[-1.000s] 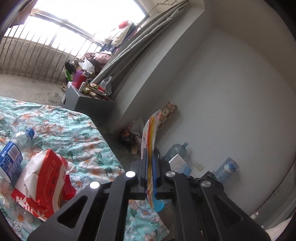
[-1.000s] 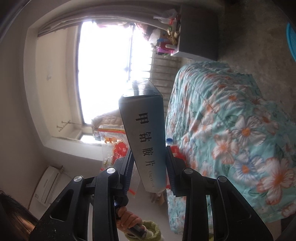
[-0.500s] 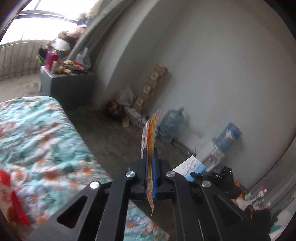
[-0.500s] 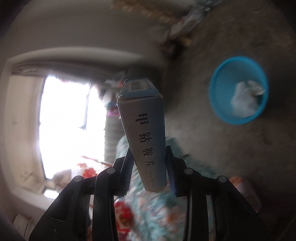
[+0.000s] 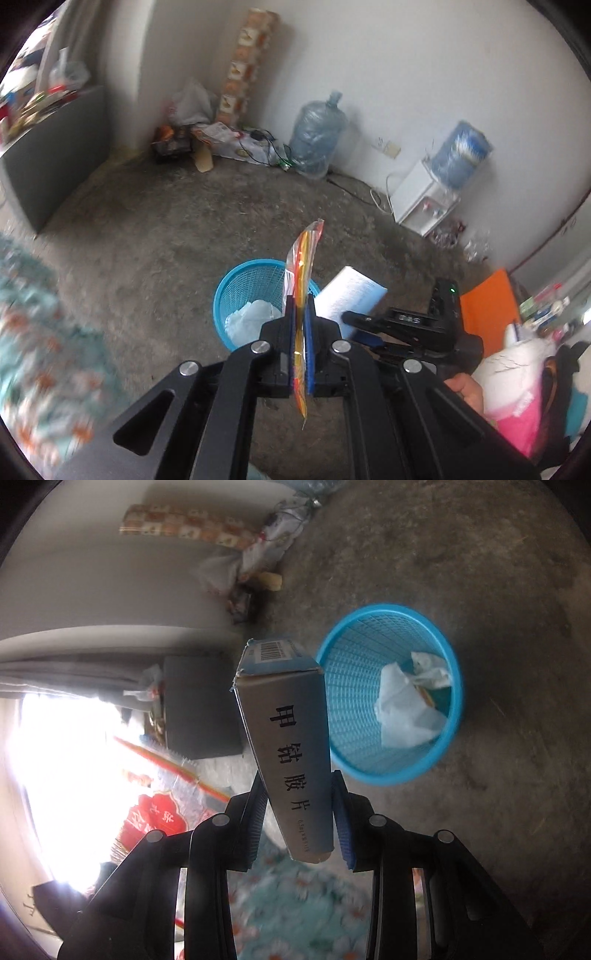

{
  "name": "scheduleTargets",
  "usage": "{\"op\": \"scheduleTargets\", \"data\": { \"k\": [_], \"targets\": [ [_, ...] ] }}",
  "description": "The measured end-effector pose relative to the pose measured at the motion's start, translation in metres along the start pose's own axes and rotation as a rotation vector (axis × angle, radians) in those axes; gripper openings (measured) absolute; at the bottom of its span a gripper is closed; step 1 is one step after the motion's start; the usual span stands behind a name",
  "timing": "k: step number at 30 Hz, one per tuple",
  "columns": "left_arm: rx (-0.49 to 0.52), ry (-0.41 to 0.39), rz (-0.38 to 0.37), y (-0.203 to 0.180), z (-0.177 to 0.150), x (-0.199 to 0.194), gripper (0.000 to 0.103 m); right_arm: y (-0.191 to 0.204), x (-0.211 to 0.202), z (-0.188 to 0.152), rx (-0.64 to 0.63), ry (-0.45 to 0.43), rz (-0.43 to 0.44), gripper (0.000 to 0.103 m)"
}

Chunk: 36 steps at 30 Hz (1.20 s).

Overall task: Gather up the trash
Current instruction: 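Open both tools above the wastebasket to drop the bag and box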

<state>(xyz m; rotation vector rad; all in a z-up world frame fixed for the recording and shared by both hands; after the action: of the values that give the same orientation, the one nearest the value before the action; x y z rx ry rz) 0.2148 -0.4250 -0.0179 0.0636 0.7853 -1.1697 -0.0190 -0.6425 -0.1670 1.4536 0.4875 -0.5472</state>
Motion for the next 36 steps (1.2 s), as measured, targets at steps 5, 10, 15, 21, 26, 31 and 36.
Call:
{"op": "scheduleTargets", "data": {
  "k": [5,10,15,21,26,31,36],
  "targets": [
    [0.014,0.063,0.030,-0.006,-0.008,0.073,0.050,-0.035,0.048,0.022,0.035,-0.050,-0.150,0.066],
    [-0.035,0.093,0.055,-0.002,-0.026,0.083,0.057,-0.083,0.038,0.015,0.186,-0.055,-0.177,0.066],
    [-0.025,0.050,0.078,-0.004,-0.020,0.057,0.062,-0.096,0.000,-0.006,0.186,-0.090,-0.160,0.066],
    [-0.034,-0.055,0.052,-0.023,-0.010,-0.012,0.069,-0.065,-0.022,-0.028,0.119,-0.106,-0.104,0.067],
    [-0.061,-0.144,0.028,-0.032,-0.020,-0.102,0.078,0.005,-0.041,-0.049,-0.056,-0.087,0.005,0.074],
    [-0.074,-0.241,0.076,-0.024,-0.043,-0.197,0.087,0.078,-0.057,-0.100,-0.236,0.013,0.161,0.077],
    [-0.101,-0.368,0.210,0.002,-0.081,-0.308,0.091,0.130,-0.061,-0.171,-0.408,0.174,0.253,0.078]
  ]
}}
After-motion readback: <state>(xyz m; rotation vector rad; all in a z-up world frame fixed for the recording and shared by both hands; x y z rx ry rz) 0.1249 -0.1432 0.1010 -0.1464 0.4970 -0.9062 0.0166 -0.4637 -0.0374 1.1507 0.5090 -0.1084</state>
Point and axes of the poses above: each gripper's, at about its wrist camera, not at the fingertips, and x roughly the way its jaws point, y to its left, z to its top, the point moved 2 cm from there along x, roughly the way its jaws point, and after that the axes turned 13 degrees about -y, right-handed, at the moved point
